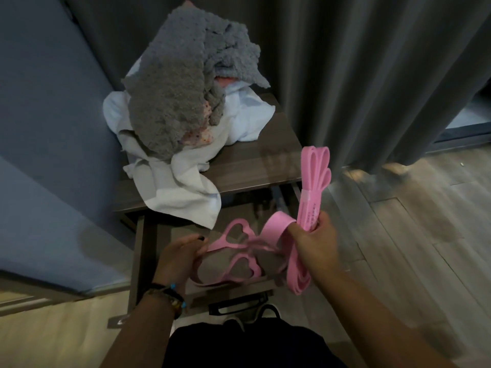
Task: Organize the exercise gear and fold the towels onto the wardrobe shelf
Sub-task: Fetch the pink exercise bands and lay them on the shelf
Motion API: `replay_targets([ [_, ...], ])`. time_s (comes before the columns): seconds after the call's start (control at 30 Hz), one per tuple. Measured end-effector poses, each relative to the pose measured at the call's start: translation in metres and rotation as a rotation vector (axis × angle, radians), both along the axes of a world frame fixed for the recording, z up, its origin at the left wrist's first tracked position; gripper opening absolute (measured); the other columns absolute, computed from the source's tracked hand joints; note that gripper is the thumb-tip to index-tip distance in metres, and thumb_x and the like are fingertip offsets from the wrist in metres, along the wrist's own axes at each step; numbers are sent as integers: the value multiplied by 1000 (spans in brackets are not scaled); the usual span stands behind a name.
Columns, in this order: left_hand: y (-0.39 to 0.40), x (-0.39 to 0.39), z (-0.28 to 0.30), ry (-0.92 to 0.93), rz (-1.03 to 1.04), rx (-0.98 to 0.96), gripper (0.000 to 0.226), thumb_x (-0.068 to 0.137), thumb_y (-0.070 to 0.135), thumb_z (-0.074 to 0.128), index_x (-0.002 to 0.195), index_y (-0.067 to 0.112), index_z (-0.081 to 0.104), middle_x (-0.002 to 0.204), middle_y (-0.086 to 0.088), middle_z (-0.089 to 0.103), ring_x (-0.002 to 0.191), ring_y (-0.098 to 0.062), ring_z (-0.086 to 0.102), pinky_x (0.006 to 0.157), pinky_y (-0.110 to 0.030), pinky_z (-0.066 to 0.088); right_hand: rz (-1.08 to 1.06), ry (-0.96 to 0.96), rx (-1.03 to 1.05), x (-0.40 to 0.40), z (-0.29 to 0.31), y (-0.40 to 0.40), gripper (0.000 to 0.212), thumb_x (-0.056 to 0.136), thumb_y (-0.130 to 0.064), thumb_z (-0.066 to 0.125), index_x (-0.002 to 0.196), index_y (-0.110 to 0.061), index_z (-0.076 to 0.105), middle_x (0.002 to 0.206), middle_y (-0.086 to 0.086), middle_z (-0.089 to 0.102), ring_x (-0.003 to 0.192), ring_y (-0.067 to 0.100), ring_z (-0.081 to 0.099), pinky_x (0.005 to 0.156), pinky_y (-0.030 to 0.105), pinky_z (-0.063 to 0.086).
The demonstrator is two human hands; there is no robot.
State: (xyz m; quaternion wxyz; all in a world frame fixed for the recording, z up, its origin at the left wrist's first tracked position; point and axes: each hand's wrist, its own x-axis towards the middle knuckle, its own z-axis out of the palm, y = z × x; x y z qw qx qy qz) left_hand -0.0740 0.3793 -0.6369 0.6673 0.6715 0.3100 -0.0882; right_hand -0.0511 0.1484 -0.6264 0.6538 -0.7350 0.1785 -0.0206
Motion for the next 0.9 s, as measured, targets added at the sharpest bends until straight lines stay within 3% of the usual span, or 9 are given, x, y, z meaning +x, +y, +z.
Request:
replay_targets([
  [0.1, 20, 17, -46, 137, -44, 177, 9, 88, 6, 62, 93, 13, 65, 90, -7, 63, 97, -22, 56, 88, -35, 44, -47, 14, 14, -7, -8, 1, 34, 79, -10, 72, 100, -18, 47, 90, 3, 57, 78, 15, 59, 56, 22, 49],
  [0.17, 28, 27, -71, 261, -96, 364, 36, 86, 10, 66, 120, 1, 59, 115, -17, 61, 112, -30, 57, 86, -32, 40, -79, 30, 47, -8, -11, -1, 33, 81, -11, 70, 102, -18, 45, 93, 5, 57, 80, 17, 60, 60, 26, 52],
  [0.3, 26, 35, -92, 349, -268, 499, 42, 94, 19, 57, 128, -6, 54, 135, -22, 54, 124, -33, 51, 81, -23, 35, -92, 54, 16, -5, -12, -7, 29, 83, -10, 65, 101, -19, 44, 97, 9, 58, 86, 25, 62, 68, 42, 57],
  [0.37, 26, 34, -101, 371, -348, 574, 48, 91, 29, 60, 122, -7, 58, 130, -23, 57, 120, -34, 54, 82, -26, 40, -42, 50, -6, -4, -10, -9, 28, 86, -11, 63, 103, -20, 43, 98, 11, 57, 86, 25, 62, 67, 40, 58],
  [0.47, 31, 31, -113, 387, -400, 605, 59, 65, 45, 58, 100, -2, 71, 107, -24, 68, 102, -34, 64, 79, -31, 49, 76, 53, -5, -9, -7, -11, 26, 88, -17, 63, 106, -19, 44, 102, 16, 57, 88, 32, 64, 66, 45, 59],
  [0.57, 33, 24, -111, 377, -467, 648, 38, 85, 38, 61, 96, 2, 68, 108, -20, 69, 103, -31, 64, 77, -27, 45, 157, 17, 39, -18, -1, -9, 25, 88, -17, 65, 101, -23, 45, 99, 13, 55, 85, 27, 60, 64, 36, 58],
  [0.7, 38, 15, -92, 333, -421, 678, 39, 91, 36, 59, 101, -1, 68, 105, -18, 69, 102, -31, 64, 77, -27, 47, 171, -6, 78, -26, 9, -9, 31, 88, -8, 62, 110, -18, 42, 100, 4, 52, 84, 12, 58, 54, 16, 53],
  [0.8, 36, 12, -64, 155, -330, 632, 7, 77, 13, 72, 73, 12, 67, 79, -11, 68, 82, -29, 66, 69, -29, 49, 211, 18, 91, -31, 15, -13, 30, 89, -9, 62, 109, -21, 43, 104, 6, 53, 89, 15, 60, 56, 17, 53],
  [0.9, 29, 5, -32, -63, -238, 526, 29, 68, 10, 82, 78, 21, 57, 84, -3, 65, 81, -23, 64, 75, -34, 53, 265, 25, 91, -38, 25, -17, 30, 87, -7, 62, 110, -12, 43, 99, 9, 52, 81, 15, 57, 52, 14, 50],
])
